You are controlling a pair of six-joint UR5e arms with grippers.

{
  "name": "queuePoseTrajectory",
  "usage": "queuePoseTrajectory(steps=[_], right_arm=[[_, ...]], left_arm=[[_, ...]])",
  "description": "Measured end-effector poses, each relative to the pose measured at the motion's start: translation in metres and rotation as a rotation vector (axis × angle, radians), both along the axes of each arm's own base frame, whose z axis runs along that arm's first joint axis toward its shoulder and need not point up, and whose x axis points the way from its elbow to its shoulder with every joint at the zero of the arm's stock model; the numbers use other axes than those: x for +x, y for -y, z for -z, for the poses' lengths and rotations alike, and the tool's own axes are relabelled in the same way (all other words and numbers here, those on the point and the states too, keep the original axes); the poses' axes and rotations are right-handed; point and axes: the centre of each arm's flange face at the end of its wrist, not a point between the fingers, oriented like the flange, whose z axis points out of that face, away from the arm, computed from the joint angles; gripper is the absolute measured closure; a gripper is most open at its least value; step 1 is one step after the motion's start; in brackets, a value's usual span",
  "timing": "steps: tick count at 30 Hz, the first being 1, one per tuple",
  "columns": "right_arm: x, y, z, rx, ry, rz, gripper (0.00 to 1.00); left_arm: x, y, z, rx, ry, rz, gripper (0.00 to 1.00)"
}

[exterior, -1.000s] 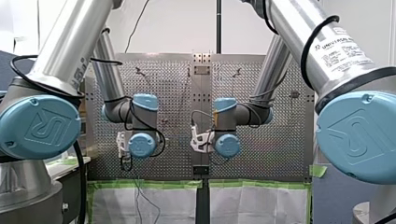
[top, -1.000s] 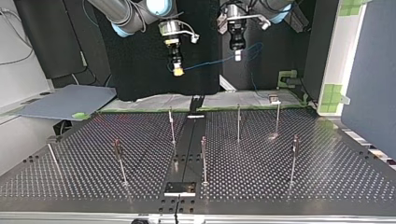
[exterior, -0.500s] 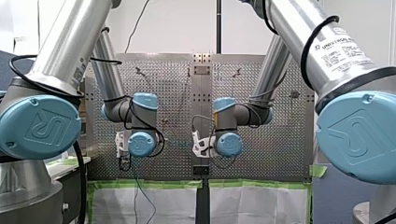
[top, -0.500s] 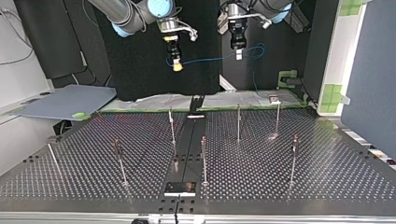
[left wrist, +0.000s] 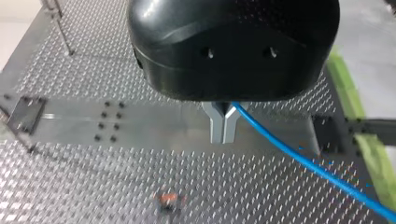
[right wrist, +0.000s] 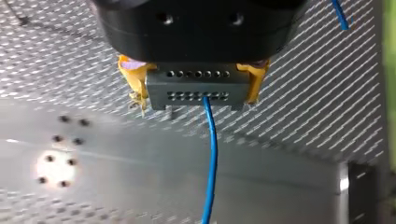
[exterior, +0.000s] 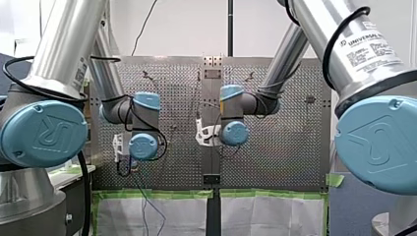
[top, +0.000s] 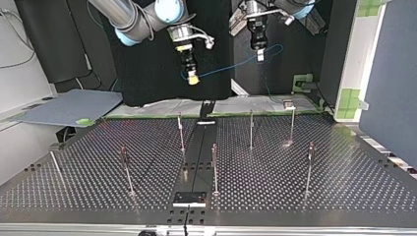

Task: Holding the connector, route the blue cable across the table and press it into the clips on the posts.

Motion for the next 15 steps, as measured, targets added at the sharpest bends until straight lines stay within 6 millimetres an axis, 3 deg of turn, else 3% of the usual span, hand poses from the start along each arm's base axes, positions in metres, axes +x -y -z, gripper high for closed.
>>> queuePoseTrajectory(steps=[6,15], right_arm=[[0.019,0.002,-0.047,-0.004,0.088,-0.061,1.00],[0.042,0.000,-0.129,-0.017,0.210,-0.169,1.00]], left_arm=[[0.014,-0.012,-0.022,-0.047,0.031,-0.094,1.00],[0.038,-0.008,-0.066,-0.133,0.109,-0.148,1.00]])
